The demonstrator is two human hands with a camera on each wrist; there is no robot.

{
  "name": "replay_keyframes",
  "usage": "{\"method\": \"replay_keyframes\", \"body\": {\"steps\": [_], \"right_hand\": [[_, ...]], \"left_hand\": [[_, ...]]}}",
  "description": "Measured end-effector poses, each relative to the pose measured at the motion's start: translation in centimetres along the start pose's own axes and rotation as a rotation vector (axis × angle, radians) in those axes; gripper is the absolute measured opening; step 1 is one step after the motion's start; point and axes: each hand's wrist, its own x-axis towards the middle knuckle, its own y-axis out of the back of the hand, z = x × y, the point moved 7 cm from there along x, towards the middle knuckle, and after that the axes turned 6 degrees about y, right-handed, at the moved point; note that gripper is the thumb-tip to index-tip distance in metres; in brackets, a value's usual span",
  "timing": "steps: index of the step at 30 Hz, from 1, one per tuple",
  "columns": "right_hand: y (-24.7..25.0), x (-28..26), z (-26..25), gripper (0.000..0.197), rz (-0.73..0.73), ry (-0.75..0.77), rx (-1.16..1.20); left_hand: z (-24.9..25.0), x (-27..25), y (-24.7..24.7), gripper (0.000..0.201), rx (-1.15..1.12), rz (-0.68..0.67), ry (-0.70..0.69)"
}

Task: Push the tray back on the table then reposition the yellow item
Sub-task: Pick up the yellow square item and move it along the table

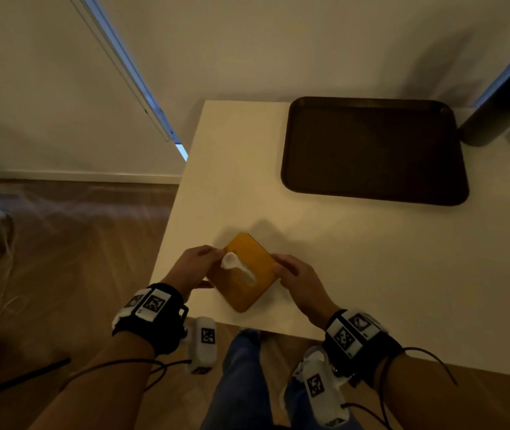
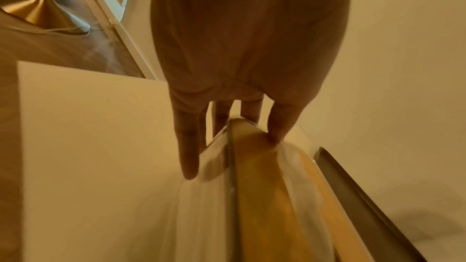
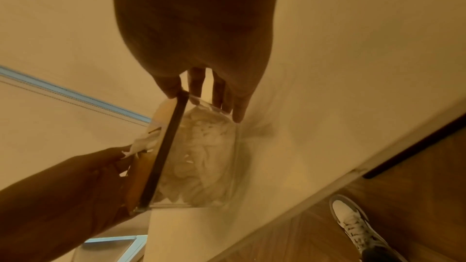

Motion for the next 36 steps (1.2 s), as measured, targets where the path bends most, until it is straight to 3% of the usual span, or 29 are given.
{"method": "replay_keyframes", "body": {"steps": [9,14,23,29,33,36], "right_hand": [[-1.9,7.1,-5.6,0.038,0.078,0.042,-0.044],[-2.0,14.7,-11.1,0.036,0.118,0.103,-0.048],[-0.8,29.4,-16.6,0.033,0.206,0.053,-0.017],[-0.3,35.3,-18.8,0.034,0.216,0.036,-0.022],[0.2,37.4,-19.5,0.033,0.241,0.033,-0.039],[0.6,38.3,-19.7,0.032,0.259,0.041,-0.056]], "left_hand": [[6.5,5.3,4.1,0.032,-0.006,-0.025,-0.028],[13.7,10.4,7.5,0.028,-0.045,-0.045,-0.061],[26.1,19.4,11.0,0.021,-0.033,-0.047,-0.117],[30.3,23.3,12.3,0.020,-0.026,-0.052,-0.115],[31.9,24.7,12.5,0.039,0.015,-0.032,-0.135],[32.4,25.2,12.4,0.039,0.012,-0.032,-0.140]]}}
